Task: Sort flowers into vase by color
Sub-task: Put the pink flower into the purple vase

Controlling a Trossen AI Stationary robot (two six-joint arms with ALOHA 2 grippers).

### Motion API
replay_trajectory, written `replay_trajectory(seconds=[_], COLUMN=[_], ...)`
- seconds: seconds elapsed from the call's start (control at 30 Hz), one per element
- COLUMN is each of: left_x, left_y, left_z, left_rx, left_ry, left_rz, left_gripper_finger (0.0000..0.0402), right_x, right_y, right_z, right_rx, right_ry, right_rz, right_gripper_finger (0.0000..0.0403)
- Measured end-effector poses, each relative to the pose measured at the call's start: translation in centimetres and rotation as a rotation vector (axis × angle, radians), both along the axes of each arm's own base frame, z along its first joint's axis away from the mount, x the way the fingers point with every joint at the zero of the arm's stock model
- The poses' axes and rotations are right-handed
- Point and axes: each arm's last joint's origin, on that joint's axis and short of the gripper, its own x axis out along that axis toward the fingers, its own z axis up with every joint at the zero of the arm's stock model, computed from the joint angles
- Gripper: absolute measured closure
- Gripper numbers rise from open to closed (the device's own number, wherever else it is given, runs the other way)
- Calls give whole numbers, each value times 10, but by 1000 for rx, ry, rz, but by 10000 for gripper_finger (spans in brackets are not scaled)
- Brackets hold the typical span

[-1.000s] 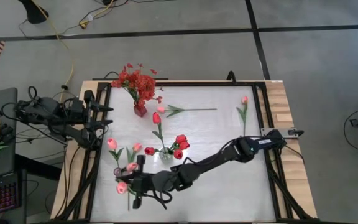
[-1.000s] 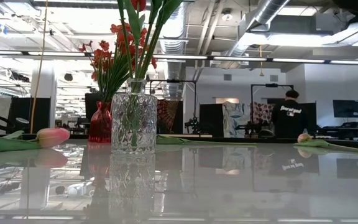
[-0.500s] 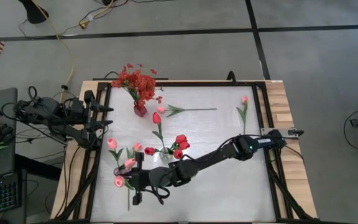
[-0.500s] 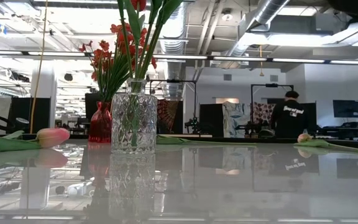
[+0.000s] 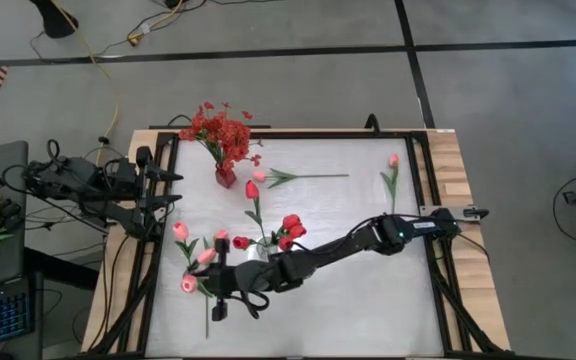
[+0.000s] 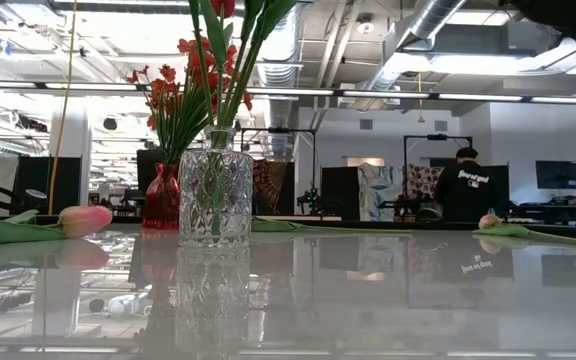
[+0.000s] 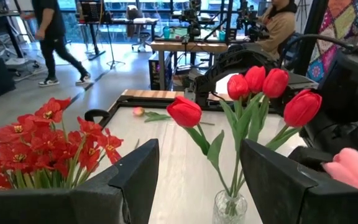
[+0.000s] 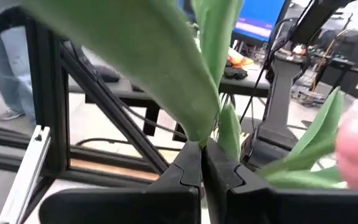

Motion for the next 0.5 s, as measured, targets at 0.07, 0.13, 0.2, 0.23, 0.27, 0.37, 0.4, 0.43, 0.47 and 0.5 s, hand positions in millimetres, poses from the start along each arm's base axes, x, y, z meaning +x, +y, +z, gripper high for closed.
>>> replay_trajectory(seconds=[0.07, 0.13, 0.2, 0.23, 0.27, 0.37, 0.4, 0.43, 0.47, 0.5], left_x=[0, 0, 0, 0, 0, 0, 0, 0, 0, 0], left_y=[0, 0, 0, 0, 0, 0, 0, 0, 0, 0], left_z=[0, -1, 0, 0, 0, 0, 0, 0, 0, 0], left_rx=[0, 2, 1, 1, 1, 1, 1, 1, 2, 1], left_ry=[2, 5, 5, 5, 5, 5, 5, 5, 5, 5], left_rz=[0, 0, 0, 0, 0, 0, 1, 0, 0, 1], left_gripper_finger=[189, 189, 189, 189, 189, 189, 189, 189, 189, 189], right_x=[1, 2, 3, 3, 3, 4, 4, 4, 4, 4], right_y=[-3, -6, -8, -9, -9, -12, -12, -12, -12, -12], right_z=[-2, -3, -4, -4, -5, -6, -7, -7, -7, -7], right_rx=[9, 14, 15, 14, 14, 18, 18, 18, 18, 18], right_ry=[13, 27, 35, 42, 46, 59, 64, 66, 66, 66], right_rz=[-1, 12, 17, 25, 32, 34, 40, 46, 47, 47], right_gripper_finger=[376, 375, 375, 375, 375, 375, 375, 375, 375, 375])
